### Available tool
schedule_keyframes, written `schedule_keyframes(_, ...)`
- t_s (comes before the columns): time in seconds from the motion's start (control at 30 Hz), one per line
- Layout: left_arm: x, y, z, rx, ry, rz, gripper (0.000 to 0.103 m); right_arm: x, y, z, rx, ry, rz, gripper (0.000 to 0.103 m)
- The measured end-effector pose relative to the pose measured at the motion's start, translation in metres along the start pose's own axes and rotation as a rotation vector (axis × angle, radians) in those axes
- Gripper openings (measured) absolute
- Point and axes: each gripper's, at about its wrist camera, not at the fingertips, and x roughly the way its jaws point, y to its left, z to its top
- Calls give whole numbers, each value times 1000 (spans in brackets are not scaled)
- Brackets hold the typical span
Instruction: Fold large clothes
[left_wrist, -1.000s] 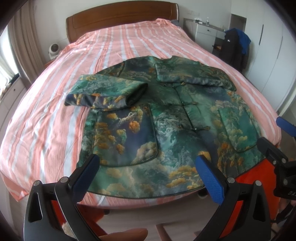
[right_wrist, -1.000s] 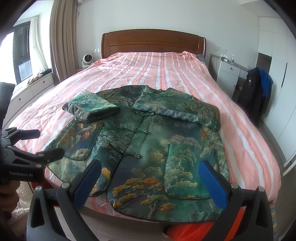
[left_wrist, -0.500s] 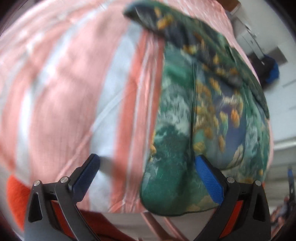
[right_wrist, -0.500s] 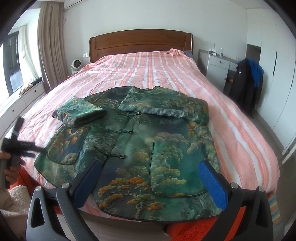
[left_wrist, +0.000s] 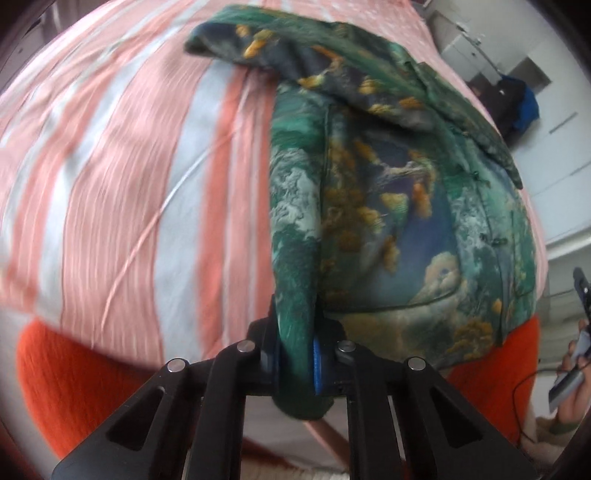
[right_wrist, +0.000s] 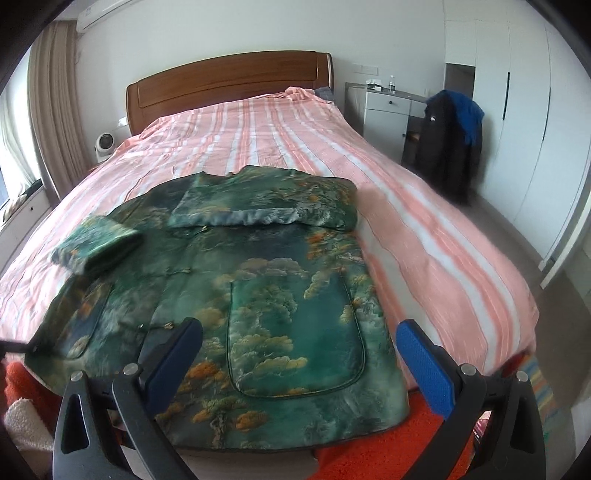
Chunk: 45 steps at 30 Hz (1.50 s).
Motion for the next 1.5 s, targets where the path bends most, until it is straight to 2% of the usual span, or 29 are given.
schedule_keyframes(0.1, 6, 7, -13, -40, 24, -6, 10, 13, 6, -2, -2, 23, 23, 103)
schedule_keyframes(0.23, 11, -1, -14, -10, 16, 43, 11, 25, 20, 0, -42, 20, 68, 103)
schedule_keyframes(0.3, 15, -6, -9, -1, 22, 64, 20, 28, 25, 3, -82, 2, 79, 103)
schedule_keyframes(0.37, 13, -5, -4, -6, 33, 89, 40, 31, 30, 10, -144, -20, 96, 103)
schedule_keyframes(0.4, 9, -3, -3, -10, 24, 102, 43, 33, 33, 15, -176, -33, 102, 103)
schedule_keyframes(0.53, -31, 5, 2, 2, -106, 185, 58, 55, 45, 45, -355, -92, 98, 103)
schedule_keyframes(0.57, -41, 4, 6, 8, -147, 205, 63, 68, 53, 55, -425, -103, 101, 103)
schedule_keyframes(0.67, -59, -5, 16, 33, -229, 247, 69, 117, 85, 78, -606, -80, 131, 103)
schedule_keyframes(0.77, -60, -19, 24, 42, -250, 266, 71, 174, 130, 91, -771, -34, 158, 102)
schedule_keyframes(0.83, -56, -25, 22, 46, -246, 264, 72, 216, 162, 94, -871, -39, 94, 102)
schedule_keyframes(0.9, -52, -26, 18, 60, -234, 282, 72, 249, 172, 98, -889, -25, 25, 101)
schedule_keyframes(0.93, -55, -24, 10, 69, -229, 294, 72, 265, 171, 104, -853, 4, 20, 84)
schedule_keyframes(0.97, -53, -28, 8, 83, -225, 312, 72, 275, 164, 112, -789, 47, 38, 67)
schedule_keyframes(1.0, -52, -28, 8, 95, -225, 325, 72, 280, 155, 122, -716, 83, 67, 32)
schedule_keyframes(1.03, -53, -27, 8, 103, -228, 334, 72, 276, 141, 133, -632, 91, 95, 17)
schedule_keyframes(1.07, -57, -21, 5, 105, -233, 335, 72, 265, 122, 145, -560, 54, 89, 13)
schedule_keyframes(1.13, -59, -17, 9, 99, -242, 330, 72, 238, 76, 165, -435, -8, 79, 12)
schedule_keyframes(1.23, -59, -16, 20, 92, -252, 315, 72, 196, -27, 189, -185, -66, 20, 12)
schedule_keyframes(1.3, -56, -21, 30, 112, -260, 310, 72, 175, -98, 192, -53, -92, -80, 13)
schedule_keyframes(1.37, -54, -31, 39, 149, -274, 314, 72, 168, -171, 181, 52, -64, -205, 15)
schedule_keyframes(1.4, -51, -37, 43, 178, -279, 317, 72, 170, -212, 165, 116, -22, -264, 23)
schedule_keyframes(1.43, -49, -44, 47, 208, -282, 321, 74, 173, -236, 154, 153, 8, -301, 40)
schedule_keyframes(1.5, -44, -61, 54, 287, -287, 338, 78, 180, -286, 116, 242, 94, -383, 61)
